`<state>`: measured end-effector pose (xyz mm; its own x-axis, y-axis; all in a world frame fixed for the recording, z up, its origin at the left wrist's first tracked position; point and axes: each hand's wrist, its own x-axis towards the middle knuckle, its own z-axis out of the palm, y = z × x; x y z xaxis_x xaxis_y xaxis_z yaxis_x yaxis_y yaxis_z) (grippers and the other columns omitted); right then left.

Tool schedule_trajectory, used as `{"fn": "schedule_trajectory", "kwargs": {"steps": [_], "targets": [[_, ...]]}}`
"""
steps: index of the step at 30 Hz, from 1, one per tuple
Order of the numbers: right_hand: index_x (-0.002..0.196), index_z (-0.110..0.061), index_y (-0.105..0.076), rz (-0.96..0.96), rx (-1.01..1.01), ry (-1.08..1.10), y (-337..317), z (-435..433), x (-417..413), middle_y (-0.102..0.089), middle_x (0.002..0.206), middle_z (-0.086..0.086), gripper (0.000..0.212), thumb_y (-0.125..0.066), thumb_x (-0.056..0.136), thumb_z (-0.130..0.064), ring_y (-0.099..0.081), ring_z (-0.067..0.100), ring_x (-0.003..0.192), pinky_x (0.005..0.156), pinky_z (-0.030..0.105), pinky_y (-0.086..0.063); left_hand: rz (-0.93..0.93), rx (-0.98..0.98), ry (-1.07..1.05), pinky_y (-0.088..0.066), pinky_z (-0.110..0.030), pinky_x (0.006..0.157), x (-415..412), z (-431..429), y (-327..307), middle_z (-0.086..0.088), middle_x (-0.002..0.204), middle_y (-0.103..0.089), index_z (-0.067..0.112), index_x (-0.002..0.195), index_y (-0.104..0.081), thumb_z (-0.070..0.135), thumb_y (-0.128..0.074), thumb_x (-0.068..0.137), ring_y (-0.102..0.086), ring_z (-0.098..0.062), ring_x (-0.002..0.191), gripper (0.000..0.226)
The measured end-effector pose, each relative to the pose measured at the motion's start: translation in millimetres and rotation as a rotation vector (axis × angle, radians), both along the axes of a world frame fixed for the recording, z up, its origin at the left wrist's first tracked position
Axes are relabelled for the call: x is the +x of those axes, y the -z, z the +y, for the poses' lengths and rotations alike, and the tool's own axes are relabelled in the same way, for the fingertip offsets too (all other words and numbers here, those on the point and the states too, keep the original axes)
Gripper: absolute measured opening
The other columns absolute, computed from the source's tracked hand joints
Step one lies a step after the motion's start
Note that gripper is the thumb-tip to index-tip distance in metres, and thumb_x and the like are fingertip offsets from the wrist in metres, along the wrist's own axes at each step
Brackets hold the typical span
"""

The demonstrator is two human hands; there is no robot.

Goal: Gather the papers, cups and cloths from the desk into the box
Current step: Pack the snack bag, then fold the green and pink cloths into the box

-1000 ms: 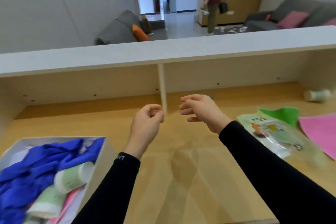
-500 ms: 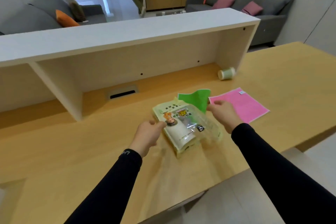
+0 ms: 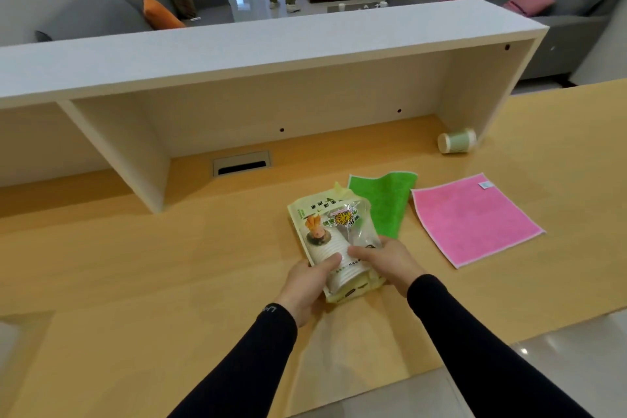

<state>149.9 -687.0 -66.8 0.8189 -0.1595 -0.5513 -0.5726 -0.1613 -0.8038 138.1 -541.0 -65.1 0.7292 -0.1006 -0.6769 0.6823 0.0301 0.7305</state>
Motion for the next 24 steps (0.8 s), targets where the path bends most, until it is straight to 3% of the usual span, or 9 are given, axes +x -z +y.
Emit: {"fn": "schedule_trajectory", "kwargs": {"steps": [5,9,14,17,24], "targets": [[0.104,-0.009,-0.066,-0.157,0.013,-0.038,-29,27,7,-0.07,0.082,0.002,0.021,-0.066,0.082,-0.01,-0.066,0.015,0.067,0.049,0.019,-0.051,-0.135,-0.022,-0.063,-0.052,-0.022,0.045,0,18,-15,-0.003,0.092,-0.072,0.018,0.111,-0.059,0.024,-0.062,0.089,-0.07,-0.014,0.065,0.023],[0.092,-0.007,-0.069,-0.301,0.012,-0.119,-66,69,16,-0.071,0.082,0.005,0.013,-0.069,0.08,-0.01,-0.064,0.018,0.067,0.06,0.027,-0.052,-0.312,0.058,-0.11,-0.056,-0.034,0.079,4,63,-40,0.002,0.106,-0.072,0.022,0.117,-0.06,0.036,-0.064,0.085,-0.069,-0.018,0.093,0.036],[0.085,-0.019,-0.067,-0.461,0.113,-0.268,-114,165,19,-0.073,0.082,0.001,0.014,-0.07,0.077,-0.008,-0.069,0.017,0.071,0.066,0.033,-0.057,-0.52,0.113,-0.295,-0.051,-0.018,0.059,-8,154,-86,0.004,0.102,-0.071,0.021,0.114,-0.062,0.034,-0.065,0.085,-0.068,-0.011,0.086,0.032],[0.082,-0.022,-0.067,-0.542,0.151,-0.37,-137,238,14,-0.073,0.081,-0.003,0.015,-0.073,0.075,-0.01,-0.07,0.013,0.069,0.063,0.027,-0.058,-0.611,0.189,-0.434,-0.047,-0.01,0.05,-27,222,-111,0.007,0.098,-0.069,0.019,0.115,-0.061,0.034,-0.064,0.085,-0.065,-0.005,0.081,0.034],[0.086,-0.022,-0.066,-0.566,0.263,-0.613,-167,410,-21,-0.075,0.089,0.003,0.019,-0.077,0.073,-0.014,-0.072,0.021,0.08,0.072,0.034,-0.06,-0.68,0.441,-0.69,-0.054,-0.027,0.068,-92,381,-140,0.001,0.103,-0.069,0.019,0.116,-0.06,0.041,-0.064,0.083,-0.066,-0.014,0.089,0.04]]}}
